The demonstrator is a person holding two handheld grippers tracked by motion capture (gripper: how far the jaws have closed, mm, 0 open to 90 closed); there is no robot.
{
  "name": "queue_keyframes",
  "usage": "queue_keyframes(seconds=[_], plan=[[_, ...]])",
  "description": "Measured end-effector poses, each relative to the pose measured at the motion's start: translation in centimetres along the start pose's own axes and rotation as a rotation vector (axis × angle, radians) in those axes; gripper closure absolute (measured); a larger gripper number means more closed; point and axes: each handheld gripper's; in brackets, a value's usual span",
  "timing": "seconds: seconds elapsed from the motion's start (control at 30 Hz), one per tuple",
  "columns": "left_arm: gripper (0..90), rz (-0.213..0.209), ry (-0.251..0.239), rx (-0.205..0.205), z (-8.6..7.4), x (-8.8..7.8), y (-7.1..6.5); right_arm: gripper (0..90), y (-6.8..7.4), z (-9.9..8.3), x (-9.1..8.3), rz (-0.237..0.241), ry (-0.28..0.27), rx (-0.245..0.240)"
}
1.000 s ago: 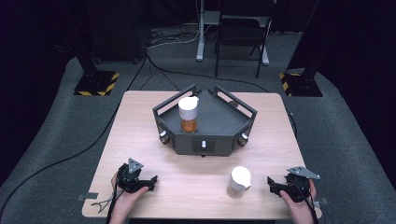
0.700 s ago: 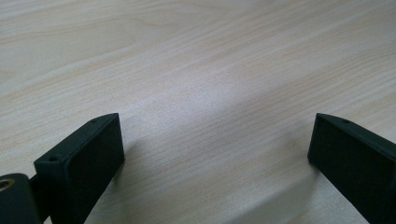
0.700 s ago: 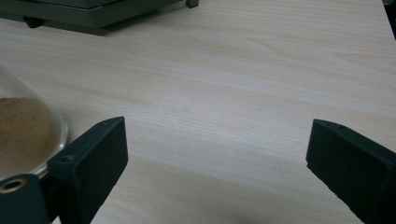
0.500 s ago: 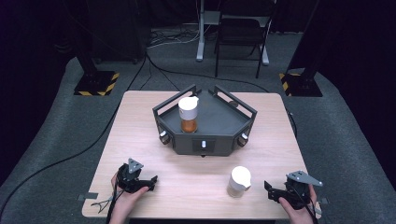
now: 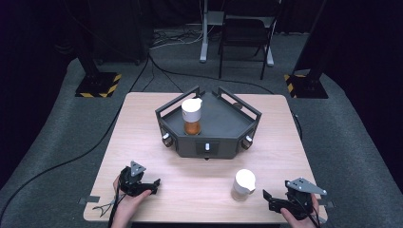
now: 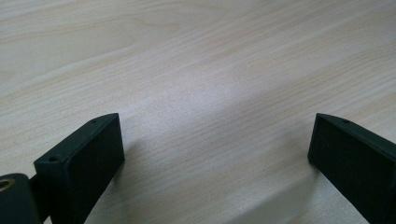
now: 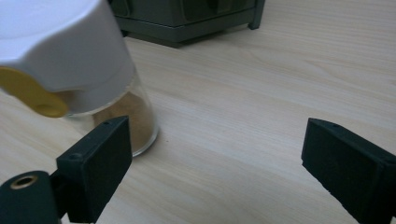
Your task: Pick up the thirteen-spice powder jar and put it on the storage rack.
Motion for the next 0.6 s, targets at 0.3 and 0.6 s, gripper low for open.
queue_keyframes(seconds=[0.3,0.6], plan=[[3.3,0.0,0.0,0.0,0.0,0.0,0.0,8.7,0.9,0.2,-0.3,0.039,-0.005,-0.047],[3.3,0.0,0.0,0.0,0.0,0.0,0.0,9.0,1.7,0.4,0.0,0.084,-0.009,-0.086]])
Point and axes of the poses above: each handheld gripper's, and its own axes: x roughly forward along the jaws, z roughly out of its top, y roughly to its left, and after that the axes turned 9 degrees about y, right-handed
